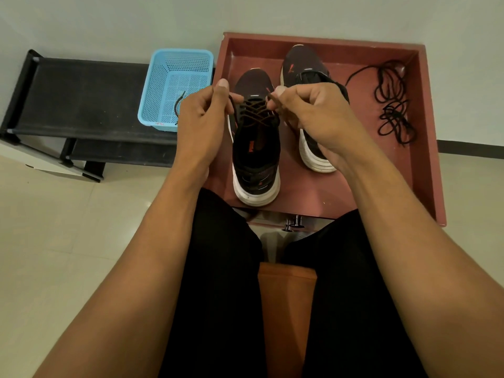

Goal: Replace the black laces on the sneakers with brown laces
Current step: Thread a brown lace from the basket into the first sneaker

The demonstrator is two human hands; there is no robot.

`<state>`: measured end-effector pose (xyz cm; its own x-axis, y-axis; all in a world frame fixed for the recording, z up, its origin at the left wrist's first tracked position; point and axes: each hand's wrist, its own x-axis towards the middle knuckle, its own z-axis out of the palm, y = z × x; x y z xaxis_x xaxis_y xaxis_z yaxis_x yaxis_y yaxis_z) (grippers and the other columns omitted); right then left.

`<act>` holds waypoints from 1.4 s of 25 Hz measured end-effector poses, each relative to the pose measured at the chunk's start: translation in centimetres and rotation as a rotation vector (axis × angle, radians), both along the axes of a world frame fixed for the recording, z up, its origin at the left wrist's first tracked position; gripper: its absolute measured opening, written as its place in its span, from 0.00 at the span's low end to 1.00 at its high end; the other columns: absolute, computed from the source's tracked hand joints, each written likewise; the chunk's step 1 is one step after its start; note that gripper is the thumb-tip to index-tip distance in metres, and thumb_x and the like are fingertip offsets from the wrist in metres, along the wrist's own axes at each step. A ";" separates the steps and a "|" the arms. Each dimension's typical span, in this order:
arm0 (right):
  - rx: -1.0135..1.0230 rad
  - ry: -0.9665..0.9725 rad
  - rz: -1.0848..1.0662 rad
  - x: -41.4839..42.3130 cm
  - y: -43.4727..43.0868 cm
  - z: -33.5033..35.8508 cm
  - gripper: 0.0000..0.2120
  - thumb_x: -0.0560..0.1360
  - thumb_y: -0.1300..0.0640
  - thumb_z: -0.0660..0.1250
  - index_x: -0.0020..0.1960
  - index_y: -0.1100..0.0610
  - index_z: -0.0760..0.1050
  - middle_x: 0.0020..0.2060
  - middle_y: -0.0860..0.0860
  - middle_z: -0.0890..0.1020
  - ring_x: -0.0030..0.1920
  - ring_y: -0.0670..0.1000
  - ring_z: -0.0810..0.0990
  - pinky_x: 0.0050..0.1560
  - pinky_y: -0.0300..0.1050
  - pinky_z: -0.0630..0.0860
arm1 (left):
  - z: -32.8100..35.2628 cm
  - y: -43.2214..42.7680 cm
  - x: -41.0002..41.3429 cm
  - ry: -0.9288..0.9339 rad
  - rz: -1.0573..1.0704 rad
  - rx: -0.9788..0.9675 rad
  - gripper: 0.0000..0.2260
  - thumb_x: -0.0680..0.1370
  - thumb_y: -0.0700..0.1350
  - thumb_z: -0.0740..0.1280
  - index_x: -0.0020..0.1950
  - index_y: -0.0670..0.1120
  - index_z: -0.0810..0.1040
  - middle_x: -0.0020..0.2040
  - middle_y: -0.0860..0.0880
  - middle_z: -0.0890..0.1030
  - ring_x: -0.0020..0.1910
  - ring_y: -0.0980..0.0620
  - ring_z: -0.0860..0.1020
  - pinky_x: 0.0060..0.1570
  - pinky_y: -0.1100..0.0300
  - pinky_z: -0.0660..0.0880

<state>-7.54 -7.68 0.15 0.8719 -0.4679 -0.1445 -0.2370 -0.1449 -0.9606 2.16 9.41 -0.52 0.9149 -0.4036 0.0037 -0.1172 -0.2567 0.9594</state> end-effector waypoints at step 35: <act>-0.197 -0.149 0.078 2.0 -0.5 -1.2 0.06 0.77 0.57 0.77 0.52 0.57 0.88 0.46 0.46 0.89 0.49 0.44 0.88 0.57 0.47 0.84 | -0.5 -0.7 0.4 -0.154 -0.199 0.118 0.14 0.75 0.47 0.78 0.57 0.44 0.83 0.41 0.53 0.87 0.43 0.57 0.86 0.49 0.61 0.80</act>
